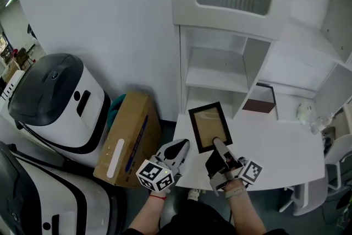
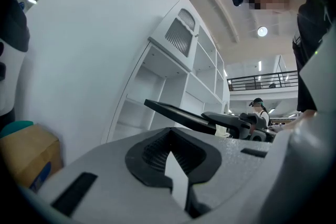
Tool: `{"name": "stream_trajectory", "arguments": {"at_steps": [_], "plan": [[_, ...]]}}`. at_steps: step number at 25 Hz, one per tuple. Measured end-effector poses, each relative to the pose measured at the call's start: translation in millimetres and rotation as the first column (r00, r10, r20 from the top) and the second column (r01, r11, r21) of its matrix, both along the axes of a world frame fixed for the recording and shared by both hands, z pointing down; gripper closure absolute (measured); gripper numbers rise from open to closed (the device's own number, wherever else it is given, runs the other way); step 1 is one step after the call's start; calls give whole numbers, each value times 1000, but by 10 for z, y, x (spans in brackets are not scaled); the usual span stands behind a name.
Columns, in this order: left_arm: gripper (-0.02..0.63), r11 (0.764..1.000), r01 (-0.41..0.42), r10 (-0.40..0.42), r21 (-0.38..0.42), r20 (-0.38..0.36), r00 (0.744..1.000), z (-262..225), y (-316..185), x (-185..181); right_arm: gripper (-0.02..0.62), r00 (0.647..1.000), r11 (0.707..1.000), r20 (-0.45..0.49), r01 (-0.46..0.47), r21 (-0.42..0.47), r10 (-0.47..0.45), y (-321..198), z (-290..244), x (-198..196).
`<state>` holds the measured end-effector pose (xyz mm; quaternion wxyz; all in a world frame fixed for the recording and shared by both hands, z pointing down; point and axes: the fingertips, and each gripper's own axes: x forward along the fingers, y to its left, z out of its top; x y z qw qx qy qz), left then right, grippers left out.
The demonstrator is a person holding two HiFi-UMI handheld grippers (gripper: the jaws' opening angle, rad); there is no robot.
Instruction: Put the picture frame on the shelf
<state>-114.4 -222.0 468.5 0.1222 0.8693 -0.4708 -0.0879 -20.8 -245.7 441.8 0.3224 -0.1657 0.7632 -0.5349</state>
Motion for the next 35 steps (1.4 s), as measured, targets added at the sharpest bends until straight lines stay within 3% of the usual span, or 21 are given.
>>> {"name": "stream_trajectory", "arguments": {"at_steps": [17, 29, 35], "plan": [[601, 1000, -24, 24, 12, 14, 1000, -115, -811, -29, 538, 999, 999, 43, -13, 29, 12, -874, -204, -80], [601, 1000, -4, 5, -6, 104, 995, -68, -967, -132, 538, 997, 999, 66, -35, -21, 36, -1258, -157, -208], [601, 998, -55, 54, 8, 124, 991, -134, -1003, 22, 538, 997, 998, 59, -52, -40, 54, -1381, -138, -265]]}}
